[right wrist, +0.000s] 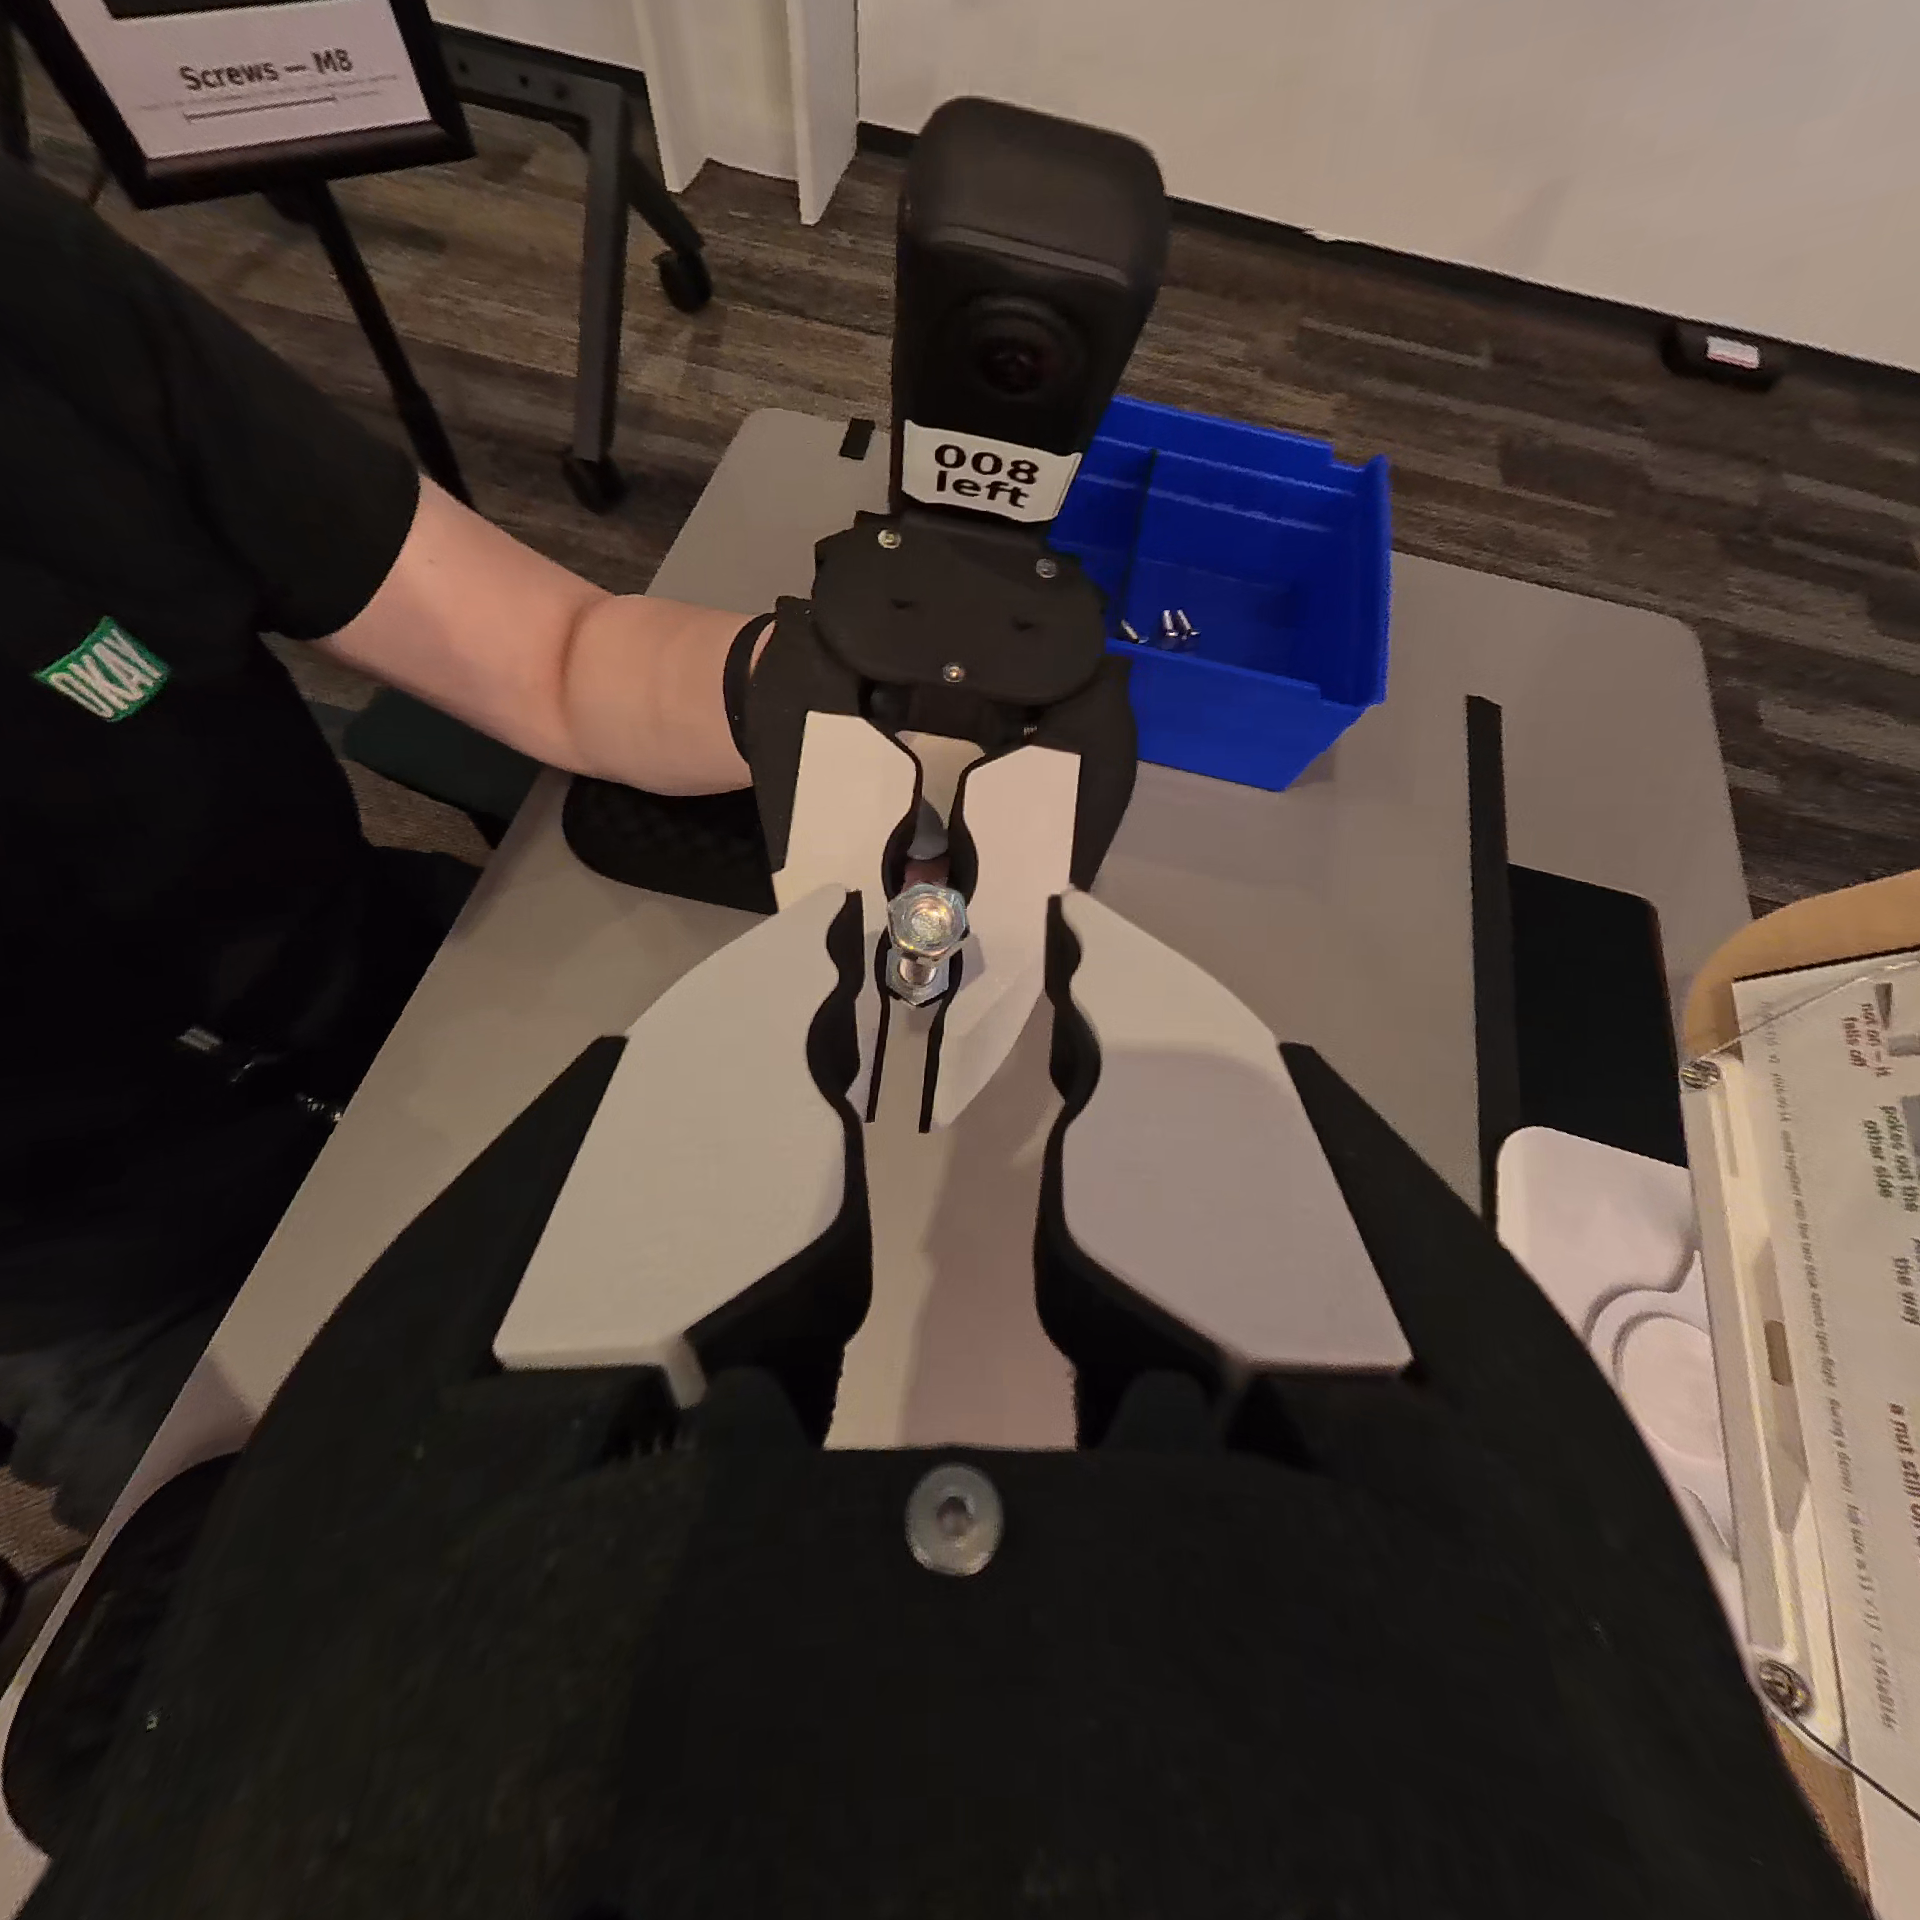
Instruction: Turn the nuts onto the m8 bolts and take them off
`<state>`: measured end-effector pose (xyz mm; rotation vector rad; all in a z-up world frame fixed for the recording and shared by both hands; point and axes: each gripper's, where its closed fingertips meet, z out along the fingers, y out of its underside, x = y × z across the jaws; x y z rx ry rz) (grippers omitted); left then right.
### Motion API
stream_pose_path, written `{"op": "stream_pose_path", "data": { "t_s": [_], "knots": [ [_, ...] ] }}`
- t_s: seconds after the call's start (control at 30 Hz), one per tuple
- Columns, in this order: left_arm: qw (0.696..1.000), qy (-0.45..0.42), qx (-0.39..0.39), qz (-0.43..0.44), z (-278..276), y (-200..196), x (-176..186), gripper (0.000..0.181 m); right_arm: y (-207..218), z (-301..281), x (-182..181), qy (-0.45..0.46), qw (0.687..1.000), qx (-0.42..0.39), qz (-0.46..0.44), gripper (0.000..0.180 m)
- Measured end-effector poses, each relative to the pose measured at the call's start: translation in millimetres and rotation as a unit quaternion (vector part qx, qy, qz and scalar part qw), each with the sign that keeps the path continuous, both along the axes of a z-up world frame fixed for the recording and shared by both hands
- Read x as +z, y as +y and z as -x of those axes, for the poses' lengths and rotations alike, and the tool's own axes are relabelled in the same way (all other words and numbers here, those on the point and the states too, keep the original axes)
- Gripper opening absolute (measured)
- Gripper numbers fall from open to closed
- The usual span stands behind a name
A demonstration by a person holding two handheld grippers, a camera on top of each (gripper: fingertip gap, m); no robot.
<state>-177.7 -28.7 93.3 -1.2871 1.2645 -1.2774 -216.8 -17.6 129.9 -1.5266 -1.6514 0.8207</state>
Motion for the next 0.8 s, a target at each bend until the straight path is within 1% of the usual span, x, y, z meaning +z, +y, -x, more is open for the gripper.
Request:
{"op": "stream_pose_path", "data": {
  "t_s": [0.13,0.3,0.37,0.5,0.63,0.8],
  "knots": [
    [1.0,0.004,-0.003,-0.006,-1,-3,0,0.01,-7,1,-1,-0.001,1.0,0.016,0.007,0.026],
    [1.0,0.004,-0.001,-0.007,-1,-3,0,0.01,-8,-1,-2,-0.003,1.0,0.016,0.009,0.02],
    [1.0,0.003,0.0,-0.008,-1,-3,1,0.01,-9,-2,-3,-0.007,1.0,0.018,0.01,0.014],
    [1.0,0.006,0.006,-0.013,-1,-3,0,0.01,-9,-2,-3,-0.005,1.0,0.011,0.017,0.014],
    [0.999,0.012,0.035,-0.016,-1,6,-1,0.01,-2,-3,-4,-0.006,1.0,-0.023,0.014,0.014],
    [0.997,0.018,0.068,-0.013,1,16,-1,0.01,6,-1,-4,-0.001,0.996,-0.09,0.021,0.014]
  ]
}}
